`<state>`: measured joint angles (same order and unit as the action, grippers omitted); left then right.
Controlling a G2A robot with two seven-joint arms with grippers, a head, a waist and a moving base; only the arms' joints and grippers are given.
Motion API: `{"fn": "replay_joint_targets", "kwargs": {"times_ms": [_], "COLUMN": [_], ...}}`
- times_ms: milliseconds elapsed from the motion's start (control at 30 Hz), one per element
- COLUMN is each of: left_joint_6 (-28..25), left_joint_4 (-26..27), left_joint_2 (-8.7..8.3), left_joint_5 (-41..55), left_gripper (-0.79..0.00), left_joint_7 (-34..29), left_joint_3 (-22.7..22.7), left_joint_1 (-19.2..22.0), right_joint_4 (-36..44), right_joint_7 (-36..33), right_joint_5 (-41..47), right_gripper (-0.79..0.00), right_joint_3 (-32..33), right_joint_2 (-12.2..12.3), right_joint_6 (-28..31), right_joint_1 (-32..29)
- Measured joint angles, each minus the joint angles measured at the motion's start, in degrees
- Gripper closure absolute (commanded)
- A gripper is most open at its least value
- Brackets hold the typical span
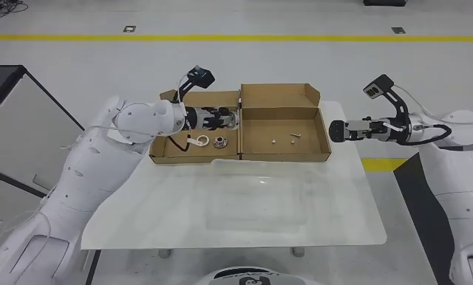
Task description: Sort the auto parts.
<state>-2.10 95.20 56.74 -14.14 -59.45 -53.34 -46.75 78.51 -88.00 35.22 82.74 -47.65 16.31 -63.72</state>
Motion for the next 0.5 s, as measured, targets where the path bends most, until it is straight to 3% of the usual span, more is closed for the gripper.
{"fn": "replay_joint_targets", "kwargs": {"times_ms": [267, 500], "left_joint_6": [5.4, 7.7], "left_joint_4": [-6.1, -11.3], "left_joint_2": [1.61, 1.86], "left_joint_5": [-7.8, -13.5], "left_gripper": [0.000, 0.000], "left_joint_7": [-1.9, -5.6], "left_joint_3": [5.2, 6.5], "left_joint_1": [5.4, 7.0], "right_joint_4": [0.0, 0.0], "right_joint_7": [0.0, 0.0], "right_joint_5": [0.0, 0.0], "right_gripper": [-0.785, -0.785], "right_joint_3": [0.0, 0.0], "right_joint_2": [0.0, 0.0], "right_joint_6": [0.0, 0.0], "right_joint_1": [0.0, 0.0]}}
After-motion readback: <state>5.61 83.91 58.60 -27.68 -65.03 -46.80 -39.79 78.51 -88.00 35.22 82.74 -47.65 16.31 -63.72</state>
